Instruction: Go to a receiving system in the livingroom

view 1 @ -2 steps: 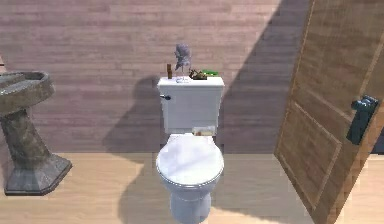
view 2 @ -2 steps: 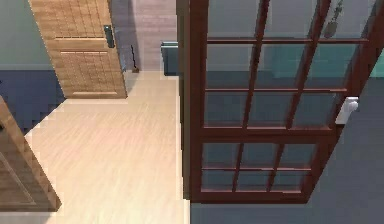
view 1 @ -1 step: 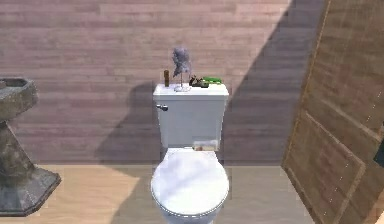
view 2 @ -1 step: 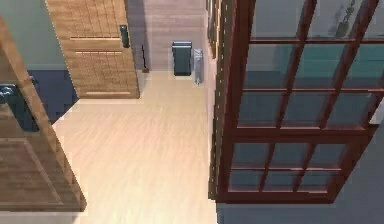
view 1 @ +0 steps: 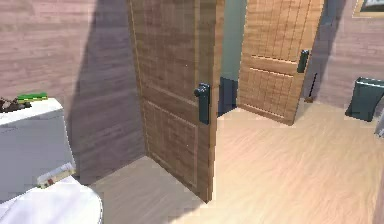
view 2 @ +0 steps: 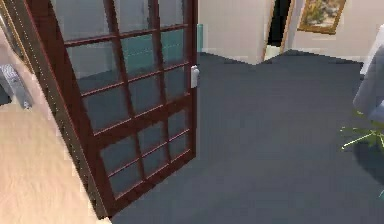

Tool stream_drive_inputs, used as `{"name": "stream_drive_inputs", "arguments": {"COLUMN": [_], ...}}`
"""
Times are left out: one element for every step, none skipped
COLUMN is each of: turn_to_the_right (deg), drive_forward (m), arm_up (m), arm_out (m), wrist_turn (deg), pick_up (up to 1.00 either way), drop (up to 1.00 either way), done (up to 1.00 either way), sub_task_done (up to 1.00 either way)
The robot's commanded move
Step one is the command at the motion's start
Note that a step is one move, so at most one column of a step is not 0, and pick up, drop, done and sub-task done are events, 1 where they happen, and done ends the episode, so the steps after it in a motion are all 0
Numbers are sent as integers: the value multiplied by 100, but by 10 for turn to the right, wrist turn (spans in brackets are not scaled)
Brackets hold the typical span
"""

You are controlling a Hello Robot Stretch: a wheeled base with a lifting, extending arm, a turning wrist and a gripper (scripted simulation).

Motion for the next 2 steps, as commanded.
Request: {"name": "stream_drive_inputs", "arguments": {"turn_to_the_right": [270,0], "drive_forward": [0,100], "arm_up": [0,0], "arm_out": [0,0], "wrist_turn": [0,0], "pick_up": [0,0], "drop": [0,0], "done": [0,0], "sub_task_done": [0,0]}}
